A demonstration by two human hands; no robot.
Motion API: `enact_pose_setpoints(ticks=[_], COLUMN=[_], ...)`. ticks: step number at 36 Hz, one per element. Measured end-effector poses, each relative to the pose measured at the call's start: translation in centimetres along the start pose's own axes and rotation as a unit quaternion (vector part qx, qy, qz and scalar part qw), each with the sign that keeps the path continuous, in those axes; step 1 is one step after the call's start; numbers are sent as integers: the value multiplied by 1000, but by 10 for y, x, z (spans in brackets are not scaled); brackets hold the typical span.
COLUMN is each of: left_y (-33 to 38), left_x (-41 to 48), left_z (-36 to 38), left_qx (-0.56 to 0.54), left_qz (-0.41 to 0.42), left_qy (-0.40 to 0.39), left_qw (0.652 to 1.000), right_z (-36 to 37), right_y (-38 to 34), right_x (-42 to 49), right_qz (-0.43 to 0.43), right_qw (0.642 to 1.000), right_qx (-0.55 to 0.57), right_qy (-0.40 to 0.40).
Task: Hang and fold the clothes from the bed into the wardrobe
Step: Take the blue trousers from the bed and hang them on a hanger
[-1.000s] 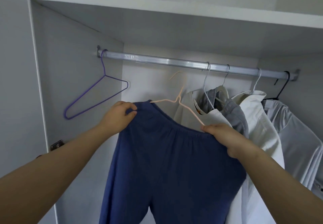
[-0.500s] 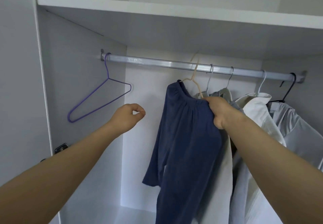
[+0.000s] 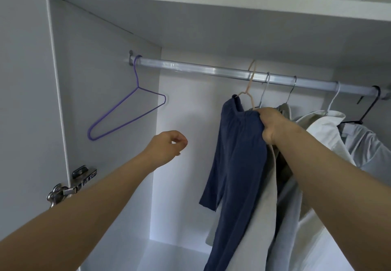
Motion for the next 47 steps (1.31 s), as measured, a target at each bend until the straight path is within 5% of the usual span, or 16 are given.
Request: enact_pose_setpoints(ticks=[10, 17, 32, 35, 40, 47], left_y=[4, 11, 26, 31, 41, 87], left_x=[-2, -1, 10, 12, 13, 16], left_z=[23, 30, 31, 34, 50, 87], left_qx=[-5, -10, -14, -24, -71, -172], left_qz=[-13, -15, -21, -24, -18, 41], left_qy=[-15, -9, 45, 60, 49, -19], left_qw=[1000, 1000, 999, 998, 996, 984], right_z=[9, 30, 62, 59, 43, -11], right_y=[12, 20, 24, 38, 47, 24], right_x=[11, 14, 27, 33, 34, 17], right_qz=[12, 46, -64, -25, 12, -140], right_qw=[998, 998, 992, 992, 996, 988], right_qx=[-61, 13, -69, -89, -68, -28], right_qy=[-6, -52, -82, -90, -56, 59])
Point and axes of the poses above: each hand's wrist, its own x-axis towards the middle knuckle, its own z-axis out of the palm, y = z × x, the point moved 9 cm from there along x, towards the middle knuckle, and after that the axes turned 6 degrees about y, right-handed, at the moved point
